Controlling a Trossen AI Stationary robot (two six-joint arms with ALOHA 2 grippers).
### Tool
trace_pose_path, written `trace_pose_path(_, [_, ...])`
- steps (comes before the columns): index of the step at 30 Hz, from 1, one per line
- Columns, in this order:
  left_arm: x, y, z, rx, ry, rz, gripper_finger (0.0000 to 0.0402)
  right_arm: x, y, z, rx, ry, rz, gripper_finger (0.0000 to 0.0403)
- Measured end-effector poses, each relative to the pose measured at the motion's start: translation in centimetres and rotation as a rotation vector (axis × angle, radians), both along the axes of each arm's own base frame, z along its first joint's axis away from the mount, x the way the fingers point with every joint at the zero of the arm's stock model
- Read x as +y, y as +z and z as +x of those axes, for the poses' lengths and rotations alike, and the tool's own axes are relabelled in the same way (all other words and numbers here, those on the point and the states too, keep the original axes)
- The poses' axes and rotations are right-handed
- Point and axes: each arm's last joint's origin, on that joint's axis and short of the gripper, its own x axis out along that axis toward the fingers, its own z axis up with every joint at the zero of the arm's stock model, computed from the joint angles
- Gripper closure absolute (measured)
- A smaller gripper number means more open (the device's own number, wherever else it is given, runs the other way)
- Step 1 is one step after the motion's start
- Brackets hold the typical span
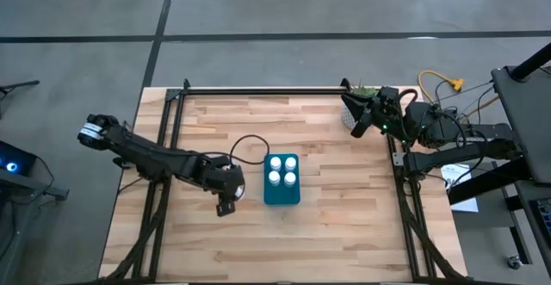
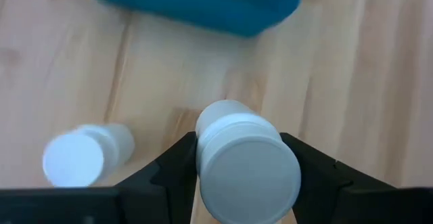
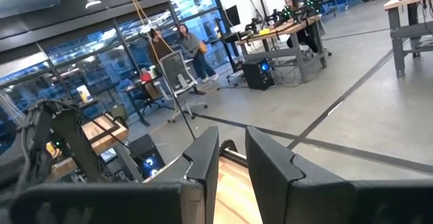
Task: Pick and place pill bottles into a basket
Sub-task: Put the medicine bottle in the blue bin
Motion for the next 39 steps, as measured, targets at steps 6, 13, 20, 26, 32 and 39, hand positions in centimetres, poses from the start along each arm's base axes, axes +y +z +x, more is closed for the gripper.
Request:
trace_pose_path(6, [0.0, 3.0, 0.7, 0.005, -0.053, 0.028, 0.0237, 0.0, -0.2, 0.0, 0.016, 0.001, 0.000, 0.0335])
trace_pose_path(13, [0.8, 5.4, 2.1, 0.058, -0.094, 0.075, 0.0237, 0.0, -0.2, 0.0, 0.022, 0.002, 0.000, 0.0335])
trace_pose_path(20, [1.6, 5.4, 4.8, 0.078, -0.162, 0.056, 0.0237, 0.0, -0.1, -0.2, 0.012, 0.001, 0.002, 0.0335])
trace_pose_path(26, [2.1, 5.5, 6.9, 0.084, -0.193, 0.057, 0.0237, 0.0, 0.4, -1.0, -0.016, 0.000, -0.001, 0.0335])
trace_pose_path(32, [2.5, 5.5, 8.4, 0.115, -0.224, 0.066, 0.0237, 0.0, 0.6, -2.0, -0.008, -0.004, -0.015, 0.0335])
trace_pose_path(39, [3.3, 6.0, 10.5, 0.085, -0.236, 0.069, 0.0237, 0.0, 0.7, -2.7, -0.014, -0.005, -0.018, 0.0335])
